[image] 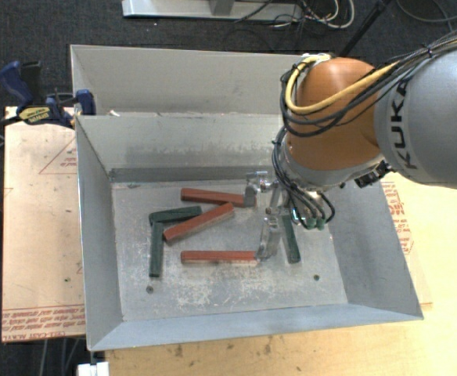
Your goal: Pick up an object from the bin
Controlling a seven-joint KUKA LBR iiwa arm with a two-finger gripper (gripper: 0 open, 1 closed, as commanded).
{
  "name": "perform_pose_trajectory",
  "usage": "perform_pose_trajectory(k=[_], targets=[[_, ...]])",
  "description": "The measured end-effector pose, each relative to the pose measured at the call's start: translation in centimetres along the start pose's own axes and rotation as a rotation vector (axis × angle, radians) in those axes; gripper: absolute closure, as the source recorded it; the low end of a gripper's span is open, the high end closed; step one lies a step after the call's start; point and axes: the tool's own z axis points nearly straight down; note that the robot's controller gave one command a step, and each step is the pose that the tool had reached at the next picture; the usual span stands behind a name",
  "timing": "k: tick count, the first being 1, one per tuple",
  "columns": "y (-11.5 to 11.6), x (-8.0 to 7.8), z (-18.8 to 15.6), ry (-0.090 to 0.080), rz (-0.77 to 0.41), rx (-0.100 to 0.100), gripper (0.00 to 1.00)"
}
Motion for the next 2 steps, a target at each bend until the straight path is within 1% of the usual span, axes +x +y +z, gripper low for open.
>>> perform_pose_trajectory(k=[1,2], targets=[[0.0,-0.2,-0.4,-0.008,0.002,0.000,0.00],[-0.3,-0.4,4.9,-0.015,-0.004,-0.001,0.00]])
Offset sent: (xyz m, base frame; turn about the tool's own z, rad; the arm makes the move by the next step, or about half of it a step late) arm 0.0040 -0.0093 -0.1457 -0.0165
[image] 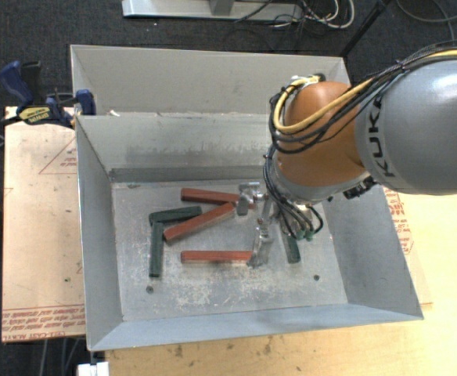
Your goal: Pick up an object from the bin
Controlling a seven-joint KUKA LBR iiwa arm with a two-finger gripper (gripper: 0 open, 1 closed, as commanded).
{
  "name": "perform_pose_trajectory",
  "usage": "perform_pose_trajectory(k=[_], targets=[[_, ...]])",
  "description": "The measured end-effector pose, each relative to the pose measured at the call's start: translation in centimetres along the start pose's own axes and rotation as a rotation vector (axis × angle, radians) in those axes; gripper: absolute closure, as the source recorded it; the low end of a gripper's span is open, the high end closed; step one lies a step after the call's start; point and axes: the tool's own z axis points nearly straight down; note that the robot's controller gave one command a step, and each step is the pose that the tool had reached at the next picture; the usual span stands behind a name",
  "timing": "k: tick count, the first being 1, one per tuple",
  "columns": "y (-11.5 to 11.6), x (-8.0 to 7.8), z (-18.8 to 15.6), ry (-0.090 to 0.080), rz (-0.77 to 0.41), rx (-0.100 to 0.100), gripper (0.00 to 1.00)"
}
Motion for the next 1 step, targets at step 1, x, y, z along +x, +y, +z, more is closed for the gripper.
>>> perform_pose_trajectory(k=[1], targets=[[4.79,-1.63,6.70,0.001,-0.084,0.001,0.00]])
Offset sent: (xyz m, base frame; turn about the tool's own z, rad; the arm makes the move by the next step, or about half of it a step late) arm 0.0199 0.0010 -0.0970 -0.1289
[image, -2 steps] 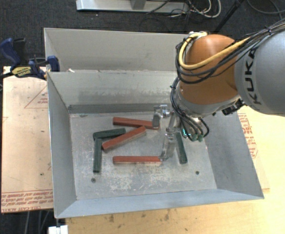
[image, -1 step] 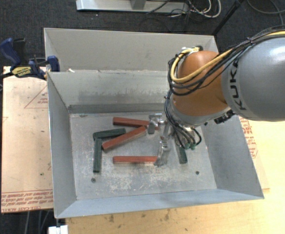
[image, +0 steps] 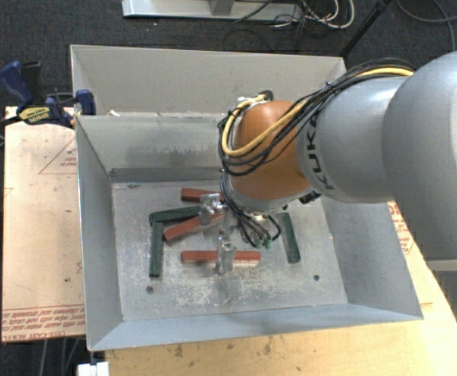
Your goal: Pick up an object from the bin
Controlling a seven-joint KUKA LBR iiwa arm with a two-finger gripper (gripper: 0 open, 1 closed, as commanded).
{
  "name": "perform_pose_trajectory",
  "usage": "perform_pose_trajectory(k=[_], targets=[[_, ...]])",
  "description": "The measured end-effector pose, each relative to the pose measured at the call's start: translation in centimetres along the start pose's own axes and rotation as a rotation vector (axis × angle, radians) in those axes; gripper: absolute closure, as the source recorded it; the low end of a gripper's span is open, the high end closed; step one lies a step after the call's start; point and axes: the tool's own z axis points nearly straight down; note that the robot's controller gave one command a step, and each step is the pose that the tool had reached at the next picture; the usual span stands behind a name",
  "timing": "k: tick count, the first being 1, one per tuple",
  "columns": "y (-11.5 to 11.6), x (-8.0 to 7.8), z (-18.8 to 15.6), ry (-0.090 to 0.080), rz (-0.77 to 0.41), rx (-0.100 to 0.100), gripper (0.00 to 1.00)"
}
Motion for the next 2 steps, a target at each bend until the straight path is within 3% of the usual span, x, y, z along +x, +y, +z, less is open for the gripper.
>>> perform_pose_trajectory(k=[1,2], targets=[[-4.70,-0.06,2.85,0.003,-0.043,-0.001,1.00],[-4.70,-0.06,2.85,0.003,-0.042,-0.001,1.00]])
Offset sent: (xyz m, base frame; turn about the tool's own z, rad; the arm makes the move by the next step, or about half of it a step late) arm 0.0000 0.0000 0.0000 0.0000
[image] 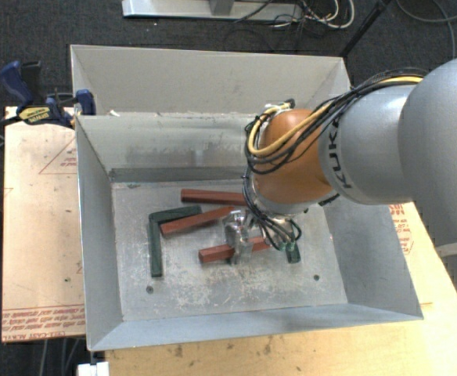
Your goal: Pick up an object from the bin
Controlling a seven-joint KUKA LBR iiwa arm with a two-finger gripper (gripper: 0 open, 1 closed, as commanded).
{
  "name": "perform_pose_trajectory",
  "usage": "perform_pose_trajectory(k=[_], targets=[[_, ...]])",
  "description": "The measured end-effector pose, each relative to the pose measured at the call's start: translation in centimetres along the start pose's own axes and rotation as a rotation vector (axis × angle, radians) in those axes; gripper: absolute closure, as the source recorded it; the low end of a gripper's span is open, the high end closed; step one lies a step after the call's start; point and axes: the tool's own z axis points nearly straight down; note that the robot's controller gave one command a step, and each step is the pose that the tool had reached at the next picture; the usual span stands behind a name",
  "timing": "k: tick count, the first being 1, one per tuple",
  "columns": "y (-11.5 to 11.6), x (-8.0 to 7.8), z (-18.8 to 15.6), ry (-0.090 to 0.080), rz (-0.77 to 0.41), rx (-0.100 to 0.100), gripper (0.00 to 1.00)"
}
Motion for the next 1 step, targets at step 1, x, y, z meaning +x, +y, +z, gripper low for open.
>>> perform_pose_trajectory(k=[1], targets=[[2.08,-1.96,-13.85,0.000,-0.025,0.000,1.00]])
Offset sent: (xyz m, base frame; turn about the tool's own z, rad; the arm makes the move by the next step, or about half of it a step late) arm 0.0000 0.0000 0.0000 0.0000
